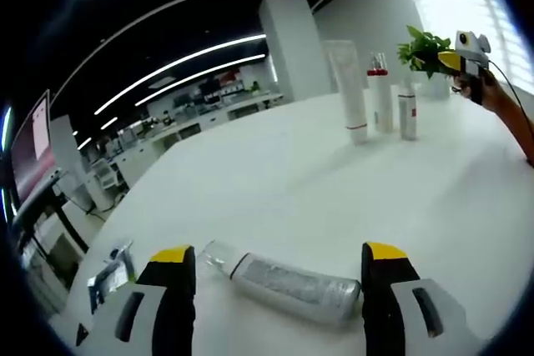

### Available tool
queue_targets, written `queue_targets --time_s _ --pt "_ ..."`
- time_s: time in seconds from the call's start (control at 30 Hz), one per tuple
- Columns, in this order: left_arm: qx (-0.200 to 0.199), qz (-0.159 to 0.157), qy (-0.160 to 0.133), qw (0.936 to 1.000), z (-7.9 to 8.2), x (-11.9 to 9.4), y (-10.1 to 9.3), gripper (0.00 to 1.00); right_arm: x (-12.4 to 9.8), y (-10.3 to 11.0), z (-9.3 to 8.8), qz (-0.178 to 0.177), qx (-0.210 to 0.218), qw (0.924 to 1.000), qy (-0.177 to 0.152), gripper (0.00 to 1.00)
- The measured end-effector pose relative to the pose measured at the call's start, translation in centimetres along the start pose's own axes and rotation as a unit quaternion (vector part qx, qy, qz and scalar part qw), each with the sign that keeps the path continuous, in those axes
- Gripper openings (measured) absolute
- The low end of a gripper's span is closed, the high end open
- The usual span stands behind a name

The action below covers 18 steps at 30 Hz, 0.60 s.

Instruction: Arrange the skincare products in the storage area until every visible bottle or jar stands upright without overlapping.

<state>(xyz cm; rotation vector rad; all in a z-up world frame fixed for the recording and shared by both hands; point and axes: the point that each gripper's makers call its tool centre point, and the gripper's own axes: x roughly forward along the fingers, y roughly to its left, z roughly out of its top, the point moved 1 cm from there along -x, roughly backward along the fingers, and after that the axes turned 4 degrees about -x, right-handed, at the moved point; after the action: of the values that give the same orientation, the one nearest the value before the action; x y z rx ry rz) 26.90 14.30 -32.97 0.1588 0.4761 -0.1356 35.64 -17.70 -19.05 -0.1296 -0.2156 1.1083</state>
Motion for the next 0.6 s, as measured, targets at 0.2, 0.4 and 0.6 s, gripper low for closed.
queue_targets --time_s 0.2,0.4,0.6 --pt "-0.003 0.002 0.011 0.9999 -0.5 -0.3 0.9 0.78 0.4 0.6 0.2 0.012 0.003 0.9999 -0.004 0.44" --pt "-0.007 -0.002 0.021 0.9998 -0.8 -0.6 1.8 0.73 0.9 2.7 0.4 0.064 0.017 0.9977 -0.013 0.3" --pt "-0.01 -0.005 0.035 0.9993 -1.0 -0.9 3.1 0.61 2.0 5.3 -0.7 0.114 0.017 0.9933 0.008 0.26"
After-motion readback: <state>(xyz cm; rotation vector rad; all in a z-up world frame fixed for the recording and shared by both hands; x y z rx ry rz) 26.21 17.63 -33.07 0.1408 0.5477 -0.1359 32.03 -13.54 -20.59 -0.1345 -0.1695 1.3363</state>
